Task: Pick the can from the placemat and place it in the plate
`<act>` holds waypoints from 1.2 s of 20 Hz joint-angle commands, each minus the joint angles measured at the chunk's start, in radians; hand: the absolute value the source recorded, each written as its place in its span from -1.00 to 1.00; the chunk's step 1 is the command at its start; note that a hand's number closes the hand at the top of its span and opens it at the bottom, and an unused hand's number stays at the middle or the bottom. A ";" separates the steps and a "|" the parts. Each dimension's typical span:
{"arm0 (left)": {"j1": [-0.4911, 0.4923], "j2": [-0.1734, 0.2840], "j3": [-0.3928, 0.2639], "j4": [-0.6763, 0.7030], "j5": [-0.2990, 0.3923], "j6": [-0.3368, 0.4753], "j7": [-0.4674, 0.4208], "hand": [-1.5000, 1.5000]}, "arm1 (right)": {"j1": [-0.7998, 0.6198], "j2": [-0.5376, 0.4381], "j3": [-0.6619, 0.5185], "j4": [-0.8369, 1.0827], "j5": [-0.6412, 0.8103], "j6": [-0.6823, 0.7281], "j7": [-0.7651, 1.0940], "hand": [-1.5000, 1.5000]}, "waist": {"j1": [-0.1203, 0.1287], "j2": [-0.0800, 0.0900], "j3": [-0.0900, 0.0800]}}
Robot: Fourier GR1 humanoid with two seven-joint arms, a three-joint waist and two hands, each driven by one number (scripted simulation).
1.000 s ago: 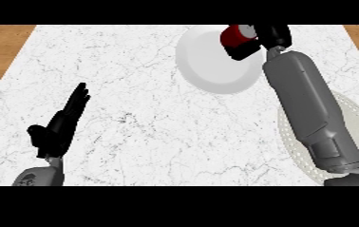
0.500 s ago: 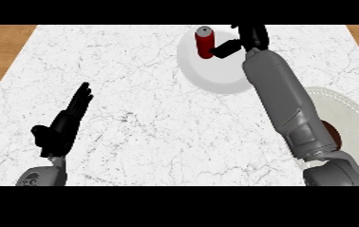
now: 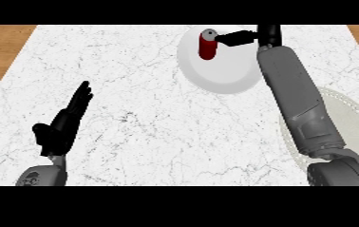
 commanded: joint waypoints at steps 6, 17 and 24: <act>-0.001 0.013 0.025 0.053 0.006 -0.019 -0.045 0.00 | 0.123 -0.169 -0.203 -0.004 -0.256 0.274 -0.216 -1.00 | -0.023 -0.003 0.000; -0.001 -0.015 0.003 -0.003 -0.010 -0.002 0.007 0.00 | 0.261 -0.390 -0.185 0.156 -0.253 0.546 -0.468 -1.00 | -0.002 0.001 0.001; -0.036 0.024 0.034 -0.018 0.021 -0.046 0.055 0.00 | 0.306 -0.415 -0.164 0.222 -0.224 0.528 -0.589 -1.00 | 0.010 0.005 0.003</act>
